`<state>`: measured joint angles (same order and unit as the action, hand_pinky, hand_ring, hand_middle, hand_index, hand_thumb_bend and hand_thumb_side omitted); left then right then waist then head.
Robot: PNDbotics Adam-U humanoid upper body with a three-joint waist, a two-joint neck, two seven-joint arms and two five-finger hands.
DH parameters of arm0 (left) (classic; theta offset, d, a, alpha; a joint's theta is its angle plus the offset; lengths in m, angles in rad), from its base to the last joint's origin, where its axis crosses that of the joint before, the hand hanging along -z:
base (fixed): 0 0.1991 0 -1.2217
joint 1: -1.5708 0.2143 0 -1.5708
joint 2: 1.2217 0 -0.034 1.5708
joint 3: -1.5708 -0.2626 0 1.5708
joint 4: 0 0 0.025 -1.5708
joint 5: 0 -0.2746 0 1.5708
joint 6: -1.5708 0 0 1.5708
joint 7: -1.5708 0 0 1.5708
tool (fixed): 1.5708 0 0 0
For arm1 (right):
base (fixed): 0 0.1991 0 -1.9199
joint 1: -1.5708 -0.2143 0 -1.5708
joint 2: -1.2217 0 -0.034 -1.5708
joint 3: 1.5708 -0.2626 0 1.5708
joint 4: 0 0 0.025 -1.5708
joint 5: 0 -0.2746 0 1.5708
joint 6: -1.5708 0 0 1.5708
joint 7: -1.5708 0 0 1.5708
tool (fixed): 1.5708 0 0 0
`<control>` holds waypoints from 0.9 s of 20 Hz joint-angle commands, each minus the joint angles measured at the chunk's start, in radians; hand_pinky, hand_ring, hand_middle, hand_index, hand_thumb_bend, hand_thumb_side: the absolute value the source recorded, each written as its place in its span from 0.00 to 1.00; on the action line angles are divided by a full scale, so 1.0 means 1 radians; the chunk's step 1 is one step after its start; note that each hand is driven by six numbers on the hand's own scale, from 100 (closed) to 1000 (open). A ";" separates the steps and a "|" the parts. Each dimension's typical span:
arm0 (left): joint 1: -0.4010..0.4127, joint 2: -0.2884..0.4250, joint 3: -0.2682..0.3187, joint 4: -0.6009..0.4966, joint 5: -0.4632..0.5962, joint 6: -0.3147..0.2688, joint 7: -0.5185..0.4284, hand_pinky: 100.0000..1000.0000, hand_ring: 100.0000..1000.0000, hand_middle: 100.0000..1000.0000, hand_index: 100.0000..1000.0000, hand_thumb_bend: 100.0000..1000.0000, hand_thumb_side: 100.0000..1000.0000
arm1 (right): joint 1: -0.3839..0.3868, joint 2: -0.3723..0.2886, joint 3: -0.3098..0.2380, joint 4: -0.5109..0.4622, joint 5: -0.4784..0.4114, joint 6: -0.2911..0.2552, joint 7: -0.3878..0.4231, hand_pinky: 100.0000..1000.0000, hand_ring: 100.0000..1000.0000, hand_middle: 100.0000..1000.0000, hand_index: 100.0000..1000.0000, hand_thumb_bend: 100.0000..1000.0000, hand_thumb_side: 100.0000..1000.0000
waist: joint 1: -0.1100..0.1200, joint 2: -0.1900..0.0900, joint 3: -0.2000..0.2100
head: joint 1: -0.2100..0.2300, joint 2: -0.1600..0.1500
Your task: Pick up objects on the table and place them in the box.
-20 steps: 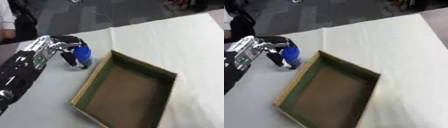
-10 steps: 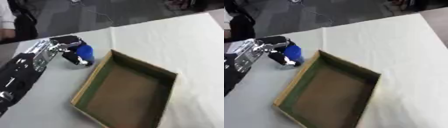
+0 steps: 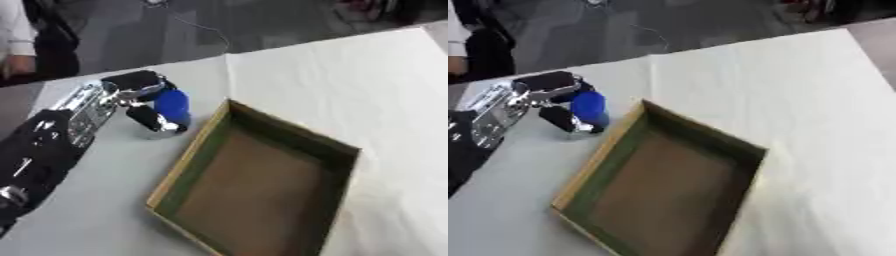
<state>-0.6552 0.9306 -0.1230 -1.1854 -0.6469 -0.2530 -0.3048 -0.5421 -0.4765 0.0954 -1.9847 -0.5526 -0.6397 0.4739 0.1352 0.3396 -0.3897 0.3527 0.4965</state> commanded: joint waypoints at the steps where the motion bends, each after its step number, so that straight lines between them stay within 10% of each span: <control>1: -0.004 0.049 0.009 -0.030 0.003 -0.002 0.020 0.00 0.00 0.00 0.20 0.00 0.53 | 0.003 -0.034 -0.013 -0.015 -0.008 -0.231 0.229 0.00 0.36 0.38 0.29 0.00 0.81 | -0.008 -0.036 0.010 | 0.001 -0.006; 18: 0.083 0.116 -0.008 -0.286 0.183 0.000 0.026 0.00 0.00 0.00 0.19 0.00 0.52 | 0.068 -0.105 -0.051 -0.015 -0.038 -0.234 0.223 0.00 0.37 0.38 0.26 0.00 0.79 | -0.013 -0.137 0.087 | -0.015 0.026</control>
<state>-0.5641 0.9982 -0.1368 -1.4417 -0.4833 -0.2563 -0.2796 -0.4686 -0.5546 0.0580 -1.9847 -0.5867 -0.6441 0.4695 0.1285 0.2223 -0.3041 0.3426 0.5209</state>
